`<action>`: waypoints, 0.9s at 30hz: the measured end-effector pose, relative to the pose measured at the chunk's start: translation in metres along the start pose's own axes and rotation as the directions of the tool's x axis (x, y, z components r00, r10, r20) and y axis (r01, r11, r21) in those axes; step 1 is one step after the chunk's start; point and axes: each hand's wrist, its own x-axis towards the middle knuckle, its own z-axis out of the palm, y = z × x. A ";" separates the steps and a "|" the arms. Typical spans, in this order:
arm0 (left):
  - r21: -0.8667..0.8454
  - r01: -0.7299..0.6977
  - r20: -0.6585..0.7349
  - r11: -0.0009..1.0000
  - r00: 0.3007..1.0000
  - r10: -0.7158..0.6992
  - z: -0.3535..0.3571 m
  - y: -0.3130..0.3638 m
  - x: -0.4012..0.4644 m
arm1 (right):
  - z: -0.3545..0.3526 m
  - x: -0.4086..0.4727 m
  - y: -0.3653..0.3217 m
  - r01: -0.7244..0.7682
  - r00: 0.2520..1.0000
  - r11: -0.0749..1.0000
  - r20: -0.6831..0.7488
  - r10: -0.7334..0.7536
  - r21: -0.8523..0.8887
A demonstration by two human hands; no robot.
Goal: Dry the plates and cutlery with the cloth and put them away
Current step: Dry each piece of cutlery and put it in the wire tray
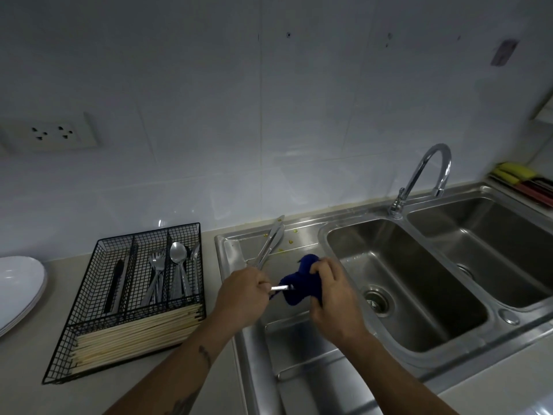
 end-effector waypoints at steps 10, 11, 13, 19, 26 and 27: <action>-0.277 0.122 0.114 0.953 0.989 -0.094 -0.003 0.002 0.010 | -0.004 0.013 0.007 0.090 0.995 0.985 -0.038 -0.097 -0.149; -0.283 0.126 0.114 0.951 0.989 -0.098 -0.004 0.002 0.011 | 0.000 0.009 0.002 0.141 0.989 0.978 -0.020 -0.146 -0.153; -0.277 0.128 0.112 0.952 0.989 -0.100 -0.008 0.004 0.012 | 0.007 0.000 0.001 0.254 0.967 0.955 0.023 -0.254 -0.150; -0.239 0.145 0.103 0.960 0.987 -0.123 -0.004 -0.001 0.005 | 0.007 -0.005 0.023 0.028 0.999 0.989 -0.031 -0.033 -0.147; -0.300 0.155 0.102 0.941 0.986 -0.130 -0.009 0.002 0.012 | 0.019 -0.006 0.013 0.227 0.973 0.962 -0.005 -0.230 -0.149; -0.292 0.153 0.095 0.944 0.987 -0.130 -0.011 0.000 0.011 | 0.016 -0.006 0.016 0.140 0.989 0.980 -0.020 -0.145 -0.142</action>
